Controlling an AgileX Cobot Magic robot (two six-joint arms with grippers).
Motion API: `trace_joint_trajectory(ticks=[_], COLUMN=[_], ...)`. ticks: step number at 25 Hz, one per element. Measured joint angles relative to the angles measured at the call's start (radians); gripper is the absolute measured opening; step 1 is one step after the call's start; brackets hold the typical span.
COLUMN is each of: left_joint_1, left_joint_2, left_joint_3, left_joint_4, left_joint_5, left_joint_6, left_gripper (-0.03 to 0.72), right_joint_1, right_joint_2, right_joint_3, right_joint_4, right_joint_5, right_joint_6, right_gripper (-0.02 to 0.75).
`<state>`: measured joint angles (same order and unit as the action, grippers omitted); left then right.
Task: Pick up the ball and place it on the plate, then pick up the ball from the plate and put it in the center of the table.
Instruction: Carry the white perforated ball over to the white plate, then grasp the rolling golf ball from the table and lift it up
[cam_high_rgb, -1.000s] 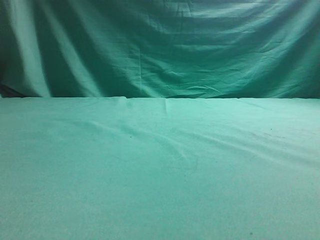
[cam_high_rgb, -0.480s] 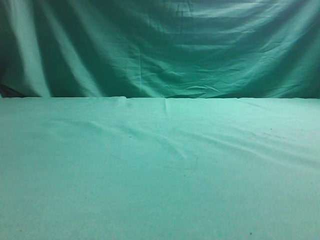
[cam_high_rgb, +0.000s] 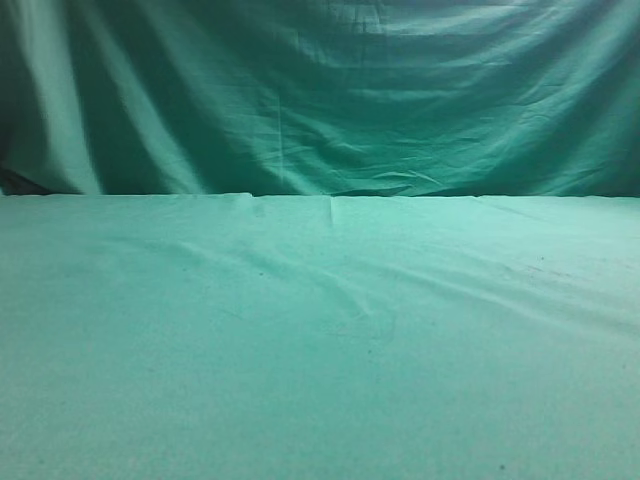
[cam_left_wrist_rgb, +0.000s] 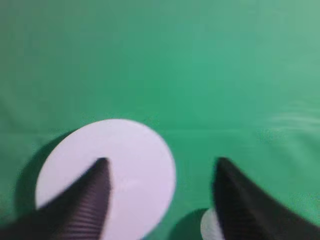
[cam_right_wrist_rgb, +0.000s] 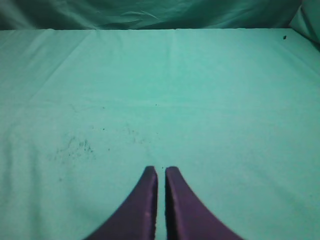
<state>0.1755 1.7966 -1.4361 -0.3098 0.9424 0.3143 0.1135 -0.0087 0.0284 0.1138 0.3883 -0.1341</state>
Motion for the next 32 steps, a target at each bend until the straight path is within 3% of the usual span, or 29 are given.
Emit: trace_joint_trajectory(ticks=[3, 4, 5, 6, 7, 9, 10, 11, 12, 18, 19, 20, 26, 27, 28, 29, 30, 31, 32], left_joint_1=[-0.005, -0.012, -0.021, -0.033, -0.048, -0.085, -0.104, -0.132, -0.162, -0.326, -0.343, -0.357, -0.372, -0.372, -0.372, -0.372, -0.372, -0.372, -0.372], left_joint_2=[0.0, -0.005, -0.013, -0.026, -0.052, -0.104, -0.13, -0.162, -0.195, -0.401, -0.433, -0.471, -0.705, -0.753, -0.794, -0.852, -0.893, -0.933, -0.981], left_joint_3=[-0.096, -0.117, -0.128, -0.135, -0.137, -0.137, -0.137, -0.14, -0.14, -0.068, -0.034, -0.002, 0.26, 0.311, 0.353, 0.41, 0.45, 0.489, 0.534], left_joint_4=[-0.062, -0.081, -0.094, -0.1, -0.102, -0.104, -0.099, -0.092, -0.085, -0.053, -0.051, -0.047, -0.043, -0.042, -0.042, -0.042, -0.042, -0.042, -0.042], left_joint_5=[0.108, 0.13, 0.138, 0.142, 0.142, 0.133, 0.124, 0.121, 0.117, 0.014, -0.006, -0.028, -0.105, -0.129, -0.147, -0.168, -0.186, -0.199, -0.215], left_joint_6=[0.034, 0.049, 0.056, 0.058, 0.061, 0.065, 0.065, 0.065, 0.067, 0.077, 0.077, 0.078, 0.099, 0.101, 0.106, 0.112, 0.115, 0.118, 0.119], left_gripper=[0.153, 0.09, 0.052, 0.034, 0.0, 0.0, 0.0, 0.0, 0.0, 0.0, 0.0, 0.0, 0.0, 0.0, 0.0, 0.0, 0.0, 0.0, 0.0], right_joint_1=[0.0, 0.0, 0.0, 0.0, 0.0, 0.0, 0.0, 0.0, 0.0, 0.0, 0.0, 0.0, 0.0, 0.0, 0.0, 0.0, 0.0, 0.0, 0.0], right_joint_2=[0.0, 0.0, 0.0, 0.0, 0.0, 0.0, 0.0, 0.0, 0.0, 0.0, 0.0, 0.0, 0.0, 0.0, 0.0, 0.0, 0.0, 0.0, 0.003], right_joint_3=[0.0, 0.0, 0.0, 0.0, 0.0, 0.0, 0.0, 0.0, 0.0, 0.0, 0.0, 0.0, 0.0, 0.0, 0.0, 0.0, -0.005, -0.023, -0.053], right_joint_4=[0.0, 0.0, 0.0, 0.0, 0.0, 0.0, 0.0, 0.0, 0.0, -0.016, -0.018, 0.003, 0.163, 0.171, 0.175, 0.18, 0.183, 0.184, 0.184], right_joint_5=[0.0, 0.0, 0.0, 0.0, 0.0, 0.0, 0.0, 0.0, 0.0, -0.02, -0.041, -0.077, -0.359, -0.399, -0.424, -0.431, -0.424, -0.401, -0.376], right_joint_6=[0.0, 0.0, 0.0, 0.0, 0.0, 0.004, 0.004, 0.004, 0.004, -0.006, -0.006, 0.005, 0.047, 0.049, 0.049, 0.049, 0.042, 0.03, 0.016], right_gripper=[0.05, 0.0, 0.05, 0.0, 0.0, 0.0, 0.05, 0.0, 0.05, 0.05, 0.0, 0.0, 0.0, 0.05, 0.05, 0.05, 0.0, 0.0, 0.05])
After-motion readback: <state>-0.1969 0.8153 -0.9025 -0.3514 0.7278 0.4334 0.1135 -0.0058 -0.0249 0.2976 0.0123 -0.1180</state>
